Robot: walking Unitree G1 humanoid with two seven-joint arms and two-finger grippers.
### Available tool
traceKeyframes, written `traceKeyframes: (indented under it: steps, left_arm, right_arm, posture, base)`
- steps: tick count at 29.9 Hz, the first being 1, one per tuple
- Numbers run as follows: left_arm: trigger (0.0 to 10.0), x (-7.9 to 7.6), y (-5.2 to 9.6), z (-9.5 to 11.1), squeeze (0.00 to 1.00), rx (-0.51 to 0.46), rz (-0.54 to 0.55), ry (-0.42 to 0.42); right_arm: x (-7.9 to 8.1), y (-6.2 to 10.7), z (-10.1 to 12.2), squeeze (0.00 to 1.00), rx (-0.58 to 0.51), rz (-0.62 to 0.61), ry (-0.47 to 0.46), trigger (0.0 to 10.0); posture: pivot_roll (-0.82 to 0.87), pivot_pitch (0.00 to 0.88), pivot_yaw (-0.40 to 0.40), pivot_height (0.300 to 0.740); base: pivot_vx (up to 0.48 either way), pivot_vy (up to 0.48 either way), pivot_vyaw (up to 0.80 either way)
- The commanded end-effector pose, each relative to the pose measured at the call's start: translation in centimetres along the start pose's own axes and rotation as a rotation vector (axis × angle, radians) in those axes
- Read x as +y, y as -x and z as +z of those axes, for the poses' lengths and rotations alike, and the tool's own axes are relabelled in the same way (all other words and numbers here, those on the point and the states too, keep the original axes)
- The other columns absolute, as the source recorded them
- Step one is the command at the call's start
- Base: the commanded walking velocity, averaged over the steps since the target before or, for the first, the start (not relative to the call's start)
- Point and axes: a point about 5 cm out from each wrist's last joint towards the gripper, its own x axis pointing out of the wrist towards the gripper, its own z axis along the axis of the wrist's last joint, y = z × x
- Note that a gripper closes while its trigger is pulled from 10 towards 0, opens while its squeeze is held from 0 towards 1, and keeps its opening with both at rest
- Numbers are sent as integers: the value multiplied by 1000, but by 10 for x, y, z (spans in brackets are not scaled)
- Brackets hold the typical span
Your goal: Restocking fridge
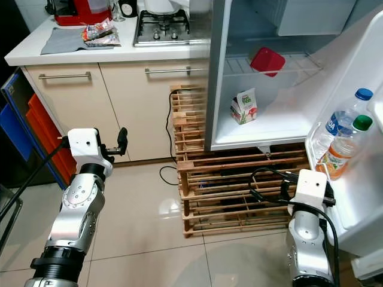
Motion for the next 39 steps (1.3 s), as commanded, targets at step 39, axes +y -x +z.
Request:
traceKeyframes:
  steps: [39]
  left_arm:
    - [10000,-3,3,-9,0,27,-8,-6]
  right_arm:
    - [66,26,42,0,-234,405,-162,10000]
  posture:
    - [-114,0,29,740]
  base:
    - [0,0,0]
